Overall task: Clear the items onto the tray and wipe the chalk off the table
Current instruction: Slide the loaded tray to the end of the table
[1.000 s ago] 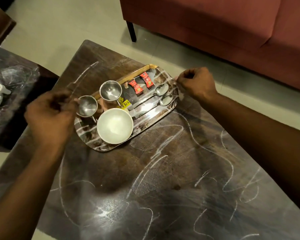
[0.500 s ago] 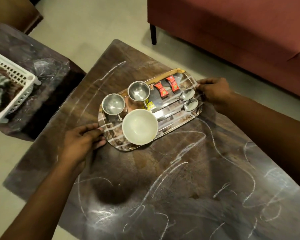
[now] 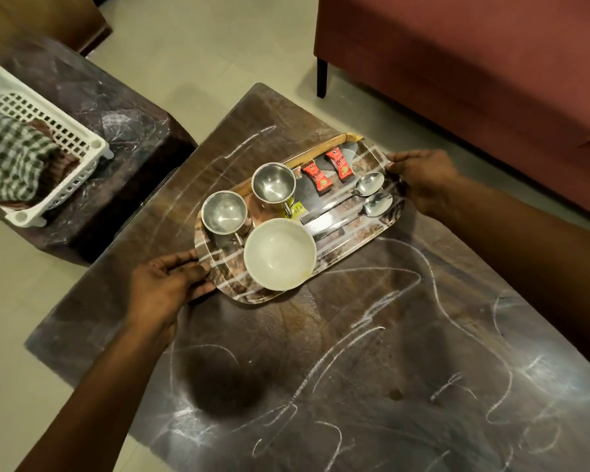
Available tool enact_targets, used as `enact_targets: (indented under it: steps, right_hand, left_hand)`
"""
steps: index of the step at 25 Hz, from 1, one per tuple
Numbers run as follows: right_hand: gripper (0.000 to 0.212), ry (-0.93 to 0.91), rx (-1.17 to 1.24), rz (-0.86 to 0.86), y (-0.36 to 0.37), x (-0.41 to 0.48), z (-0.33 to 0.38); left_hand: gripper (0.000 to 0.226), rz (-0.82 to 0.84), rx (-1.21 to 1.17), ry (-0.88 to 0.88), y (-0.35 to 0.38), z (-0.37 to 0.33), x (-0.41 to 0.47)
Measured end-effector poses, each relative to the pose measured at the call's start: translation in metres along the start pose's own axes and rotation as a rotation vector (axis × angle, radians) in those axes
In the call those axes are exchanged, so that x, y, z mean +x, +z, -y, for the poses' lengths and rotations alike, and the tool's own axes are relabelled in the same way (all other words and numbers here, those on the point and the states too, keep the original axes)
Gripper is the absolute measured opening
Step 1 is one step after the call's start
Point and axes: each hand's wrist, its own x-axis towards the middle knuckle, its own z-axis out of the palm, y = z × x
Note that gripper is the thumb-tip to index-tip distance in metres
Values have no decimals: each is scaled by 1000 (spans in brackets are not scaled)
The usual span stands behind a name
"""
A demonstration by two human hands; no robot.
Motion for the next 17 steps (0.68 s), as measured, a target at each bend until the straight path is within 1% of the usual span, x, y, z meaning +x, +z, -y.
enact_targets:
  steps: [5, 7, 10, 13, 17]
  right_hand:
    - [10, -34, -72, 117, 56, -9, 33]
    - [11, -44, -99, 162, 85, -15, 43]
    - [15, -58, -139, 223, 129, -24, 54]
    - [22, -71, -164, 250, 162, -28, 59]
    - [18, -65, -210, 245, 193, -25, 60]
  left_hand:
    - [18, -66, -115, -3, -49, 3, -15]
    - [20, -89, -158, -24, -71, 6, -18]
    - [31, -119, -193, -44, -98, 13, -17]
    - [35, -152, -222, -26, -113, 20, -12]
    - [35, -182, -230, -21, -124, 26, -2]
